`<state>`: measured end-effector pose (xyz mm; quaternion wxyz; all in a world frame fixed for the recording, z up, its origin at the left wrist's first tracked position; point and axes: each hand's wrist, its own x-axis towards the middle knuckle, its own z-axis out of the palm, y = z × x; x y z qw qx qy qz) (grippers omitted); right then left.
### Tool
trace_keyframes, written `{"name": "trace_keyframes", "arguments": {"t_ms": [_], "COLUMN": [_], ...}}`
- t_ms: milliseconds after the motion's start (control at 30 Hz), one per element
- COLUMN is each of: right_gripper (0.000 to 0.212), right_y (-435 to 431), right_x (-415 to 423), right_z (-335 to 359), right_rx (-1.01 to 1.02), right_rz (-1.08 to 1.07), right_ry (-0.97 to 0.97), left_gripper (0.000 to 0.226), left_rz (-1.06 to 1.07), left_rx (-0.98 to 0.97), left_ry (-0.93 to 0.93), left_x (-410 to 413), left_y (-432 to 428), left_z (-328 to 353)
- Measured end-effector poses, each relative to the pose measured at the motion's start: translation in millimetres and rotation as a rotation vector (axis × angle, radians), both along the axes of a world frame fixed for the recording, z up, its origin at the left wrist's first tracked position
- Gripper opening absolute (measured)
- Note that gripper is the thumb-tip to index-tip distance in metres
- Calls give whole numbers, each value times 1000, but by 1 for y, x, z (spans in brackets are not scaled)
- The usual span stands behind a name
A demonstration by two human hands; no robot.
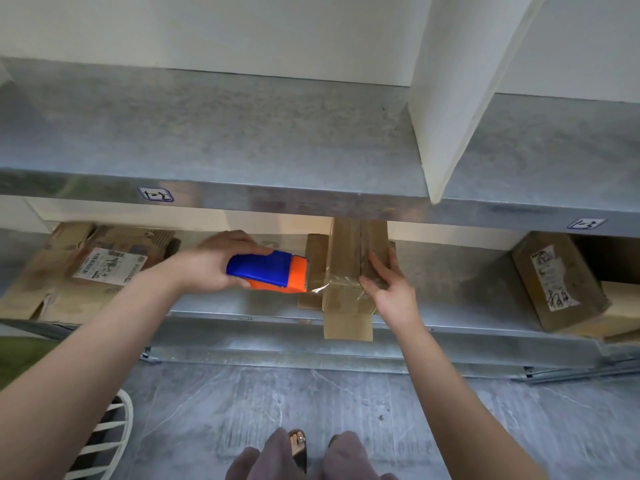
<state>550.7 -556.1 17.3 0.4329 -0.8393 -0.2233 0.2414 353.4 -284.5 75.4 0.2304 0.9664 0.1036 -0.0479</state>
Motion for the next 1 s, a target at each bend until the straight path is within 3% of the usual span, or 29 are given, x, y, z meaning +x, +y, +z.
{"name": "trace_keyframes", "arguments": {"t_ms": [267,333,433,700,1000], "right_gripper": [52,53,52,52,53], "right_y": [-1,-1,-1,-2,-3], "right_x": [0,-1,0,2,4], "right_z": [-1,-1,-1,-3,-5], "right_rx": [21,25,34,34,30], "right_rz": [-2,0,0,12,37], "right_ry": [17,15,15,7,-30], "left_gripper": [67,60,41,53,60], "left_rz": [-7,-16,-76,151,182], "left_rx": [24,31,201,46,207], "left_ry": [129,136,194,182,221], "left_x": [31,39,39,11,9], "left_y": [-13,-20,-22,-6,-16], "left_z": [-26,-23,-38,-90,-85]}}
